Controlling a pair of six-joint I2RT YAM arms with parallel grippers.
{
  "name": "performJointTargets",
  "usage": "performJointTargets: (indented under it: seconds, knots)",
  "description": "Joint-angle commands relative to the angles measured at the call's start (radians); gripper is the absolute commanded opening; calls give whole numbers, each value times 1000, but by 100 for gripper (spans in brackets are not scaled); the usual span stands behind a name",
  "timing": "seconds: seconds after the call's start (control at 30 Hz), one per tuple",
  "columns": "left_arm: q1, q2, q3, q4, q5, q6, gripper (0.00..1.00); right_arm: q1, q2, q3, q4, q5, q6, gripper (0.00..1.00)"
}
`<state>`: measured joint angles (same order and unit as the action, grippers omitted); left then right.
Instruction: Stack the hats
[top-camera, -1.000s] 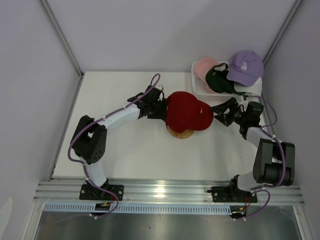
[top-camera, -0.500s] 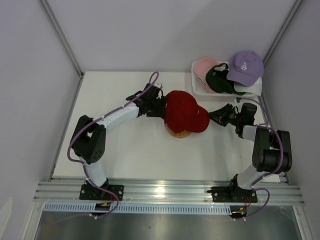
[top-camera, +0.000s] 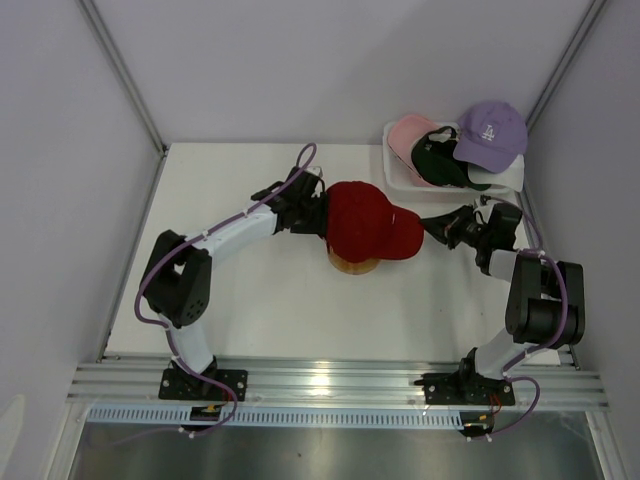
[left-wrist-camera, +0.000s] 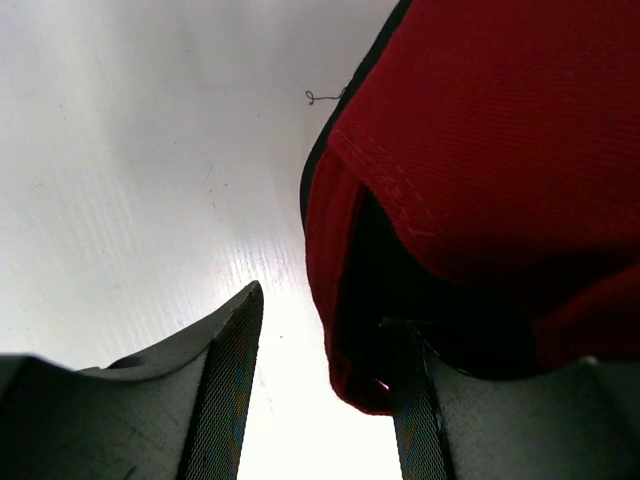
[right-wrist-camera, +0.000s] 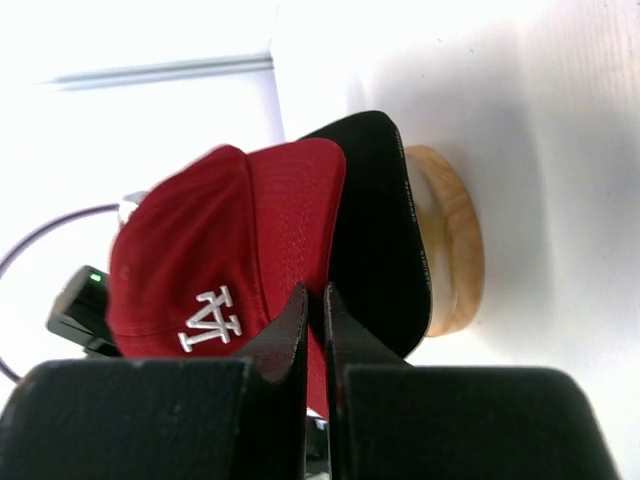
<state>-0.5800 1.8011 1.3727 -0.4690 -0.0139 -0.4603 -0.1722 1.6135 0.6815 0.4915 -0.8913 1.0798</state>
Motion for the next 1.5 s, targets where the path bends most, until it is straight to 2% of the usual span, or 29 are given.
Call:
performJointTargets:
  seconds: [0.0,0.1,0.17,0.23,0.27,0.37,0.57,0.73,0.83,0.93,0.97,1.03,1.23,1.37,1.43,1.47]
  knots:
    - [8,-52,11,1,-32,31,54,-16,-12,20,77,23,92,0]
    - [8,-62,-6,7,-23,28,54,-23,23,12,206,17,239,0]
    - [8,-74,-24,13,-27,25,54,-18,40,45,201,6,261,0]
    - [8,-83,-34,21,-27,22,54,-3,37,91,87,27,172,0]
    - [8,-85,-50,29,-23,17,54,3,31,145,-44,41,126,0]
    - [9,-92,-73,43,-21,11,54,26,45,226,-270,116,-45,0]
    - [20,-104,-89,46,-6,9,54,54,86,245,-425,201,-251,0]
    - [32,-144,-73,36,6,9,59,82,56,271,-540,267,-386,0]
    - [37,-180,-64,35,34,6,61,83,13,306,-616,291,-452,11]
    - [39,-203,-47,32,54,3,64,88,-47,322,-630,295,-478,31]
    - [39,-207,-47,32,58,2,66,89,-64,326,-634,296,-481,43]
    - [40,-221,-31,27,63,-1,70,91,-105,355,-675,298,-509,56]
    - [58,-266,0,1,51,2,78,89,-176,513,-861,353,-630,70]
    - [97,-342,3,-17,43,8,88,60,-217,607,-877,397,-653,83]
    - [123,-379,-4,-19,46,14,92,16,-211,638,-858,396,-647,85]
    - [130,-397,0,-19,51,14,97,1,-205,653,-848,384,-641,87]
